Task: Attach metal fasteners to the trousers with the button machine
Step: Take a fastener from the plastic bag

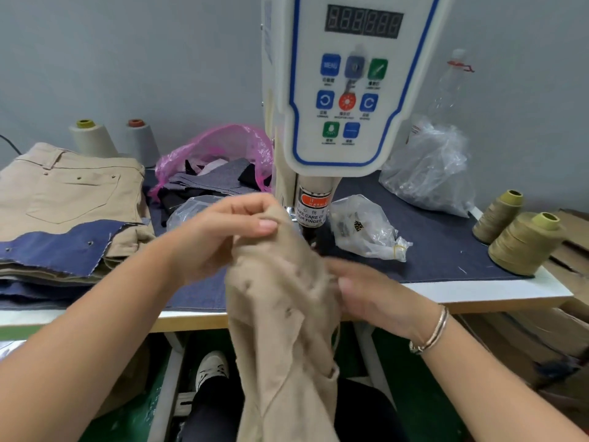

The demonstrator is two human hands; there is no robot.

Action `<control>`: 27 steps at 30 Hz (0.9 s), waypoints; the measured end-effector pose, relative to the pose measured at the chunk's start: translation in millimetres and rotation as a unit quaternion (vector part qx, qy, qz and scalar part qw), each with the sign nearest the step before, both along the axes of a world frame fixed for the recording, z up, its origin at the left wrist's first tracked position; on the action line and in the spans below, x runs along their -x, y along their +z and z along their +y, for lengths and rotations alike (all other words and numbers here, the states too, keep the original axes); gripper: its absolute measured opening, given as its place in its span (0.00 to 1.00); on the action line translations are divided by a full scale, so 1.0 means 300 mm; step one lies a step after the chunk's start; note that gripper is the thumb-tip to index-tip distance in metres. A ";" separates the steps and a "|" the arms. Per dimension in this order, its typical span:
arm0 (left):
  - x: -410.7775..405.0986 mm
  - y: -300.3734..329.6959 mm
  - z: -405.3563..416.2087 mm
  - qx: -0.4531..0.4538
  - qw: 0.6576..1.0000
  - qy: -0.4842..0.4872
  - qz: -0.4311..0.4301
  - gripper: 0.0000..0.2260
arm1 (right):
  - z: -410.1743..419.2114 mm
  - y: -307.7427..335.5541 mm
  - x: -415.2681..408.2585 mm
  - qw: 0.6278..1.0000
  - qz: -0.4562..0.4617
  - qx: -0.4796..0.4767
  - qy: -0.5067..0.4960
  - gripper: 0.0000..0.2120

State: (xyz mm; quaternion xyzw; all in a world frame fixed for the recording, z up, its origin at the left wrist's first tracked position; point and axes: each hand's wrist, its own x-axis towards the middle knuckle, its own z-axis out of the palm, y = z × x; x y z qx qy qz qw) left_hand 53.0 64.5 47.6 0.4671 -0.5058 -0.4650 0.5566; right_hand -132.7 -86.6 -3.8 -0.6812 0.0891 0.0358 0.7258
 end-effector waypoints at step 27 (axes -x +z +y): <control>-0.080 0.010 0.011 -0.111 0.969 0.045 -0.218 0.11 | 0.020 0.106 -0.082 0.997 -0.034 0.068 0.003 0.23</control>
